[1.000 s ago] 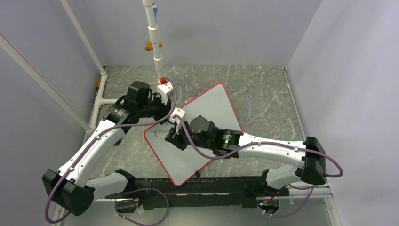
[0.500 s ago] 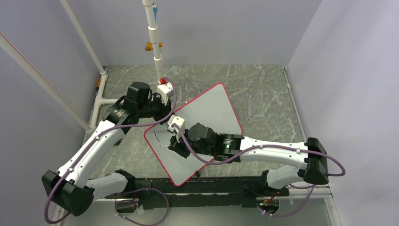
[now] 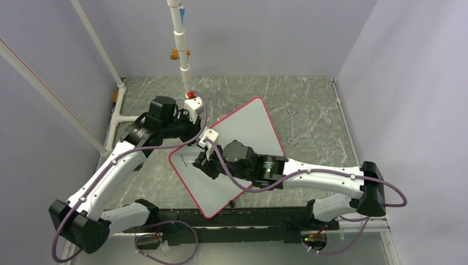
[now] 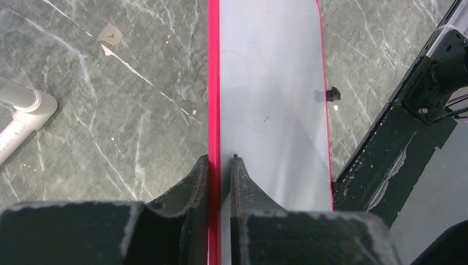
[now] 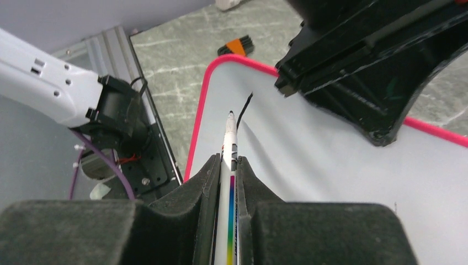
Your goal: Write a sentence on the whiteboard
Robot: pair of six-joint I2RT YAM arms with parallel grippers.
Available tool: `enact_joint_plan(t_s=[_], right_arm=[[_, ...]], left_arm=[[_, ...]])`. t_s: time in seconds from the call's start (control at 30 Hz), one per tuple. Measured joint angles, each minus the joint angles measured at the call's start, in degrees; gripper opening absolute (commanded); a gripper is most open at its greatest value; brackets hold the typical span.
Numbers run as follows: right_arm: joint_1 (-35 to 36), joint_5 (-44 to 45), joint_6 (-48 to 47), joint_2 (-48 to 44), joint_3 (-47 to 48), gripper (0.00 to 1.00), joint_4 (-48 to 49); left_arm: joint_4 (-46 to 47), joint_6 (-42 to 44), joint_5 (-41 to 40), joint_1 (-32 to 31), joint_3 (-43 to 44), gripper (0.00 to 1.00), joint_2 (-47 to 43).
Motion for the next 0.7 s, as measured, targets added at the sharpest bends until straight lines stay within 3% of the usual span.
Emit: enact_joint_plan(t_s=[0.7], right_arm=[[0.00,6.12,-0.07,3.06,2.43,0.00,3.41]], left_arm=[[0.02,-0.02,-0.07,-0.13,-0.15,0.00,-0.22]])
